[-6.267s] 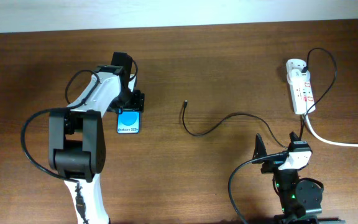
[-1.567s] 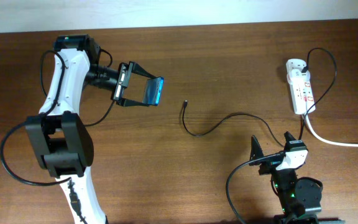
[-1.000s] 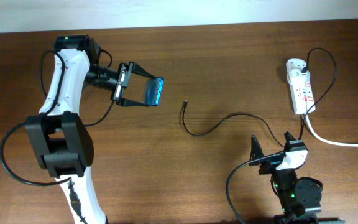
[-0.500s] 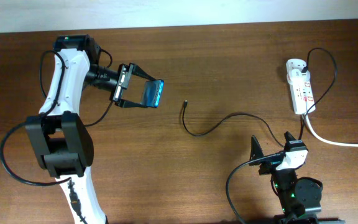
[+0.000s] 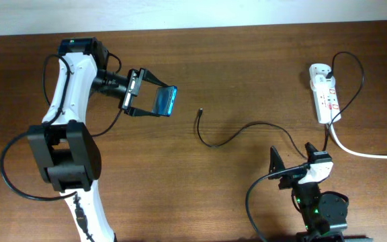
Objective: Plug charger to phone and switch on socket
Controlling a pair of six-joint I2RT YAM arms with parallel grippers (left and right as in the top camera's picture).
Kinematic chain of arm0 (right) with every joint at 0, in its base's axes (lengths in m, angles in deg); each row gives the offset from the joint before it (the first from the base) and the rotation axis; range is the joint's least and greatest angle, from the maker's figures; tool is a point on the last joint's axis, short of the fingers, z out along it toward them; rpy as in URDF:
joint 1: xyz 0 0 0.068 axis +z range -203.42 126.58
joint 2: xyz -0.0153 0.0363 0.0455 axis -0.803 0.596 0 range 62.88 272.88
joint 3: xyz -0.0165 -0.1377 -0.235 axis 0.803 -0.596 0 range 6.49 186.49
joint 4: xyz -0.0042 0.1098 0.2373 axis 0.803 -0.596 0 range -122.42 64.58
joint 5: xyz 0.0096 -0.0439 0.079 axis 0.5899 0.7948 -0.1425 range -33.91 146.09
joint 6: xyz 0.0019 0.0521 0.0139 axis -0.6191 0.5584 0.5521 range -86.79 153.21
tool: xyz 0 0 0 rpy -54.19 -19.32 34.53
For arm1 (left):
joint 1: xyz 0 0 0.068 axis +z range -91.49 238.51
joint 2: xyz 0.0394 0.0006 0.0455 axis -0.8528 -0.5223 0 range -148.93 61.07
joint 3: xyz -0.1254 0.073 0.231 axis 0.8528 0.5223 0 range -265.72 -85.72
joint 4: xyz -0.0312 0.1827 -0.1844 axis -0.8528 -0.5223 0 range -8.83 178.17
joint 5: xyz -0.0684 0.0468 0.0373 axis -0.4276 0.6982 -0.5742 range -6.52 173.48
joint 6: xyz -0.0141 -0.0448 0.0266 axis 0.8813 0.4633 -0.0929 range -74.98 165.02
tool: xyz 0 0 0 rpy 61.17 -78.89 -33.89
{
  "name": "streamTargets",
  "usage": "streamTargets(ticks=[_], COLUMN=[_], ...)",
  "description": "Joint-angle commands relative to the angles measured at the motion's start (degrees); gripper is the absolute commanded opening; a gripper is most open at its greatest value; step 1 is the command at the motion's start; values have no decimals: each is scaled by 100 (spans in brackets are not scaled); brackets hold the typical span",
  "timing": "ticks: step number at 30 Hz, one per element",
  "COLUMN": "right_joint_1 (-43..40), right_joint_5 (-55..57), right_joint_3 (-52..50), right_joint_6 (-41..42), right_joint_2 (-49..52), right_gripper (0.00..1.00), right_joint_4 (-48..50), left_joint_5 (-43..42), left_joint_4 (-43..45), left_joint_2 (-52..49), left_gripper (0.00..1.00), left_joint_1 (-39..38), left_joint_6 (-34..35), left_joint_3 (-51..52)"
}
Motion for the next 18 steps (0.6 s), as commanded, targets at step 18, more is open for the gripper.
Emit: streamTargets(ticks=[18], right_joint_1=[31], right_joint_5=[-1064], right_joint_3=[846], right_joint_6=[529], right_joint_2=[485], right_gripper=[98], right_joint_4=[-157], left_joint_5=[-55], left_joint_4=[-13], left_joint_2=[24], left_gripper=[0], left_joint_1=[31], left_joint_6=[72], left_joint_3=[-144])
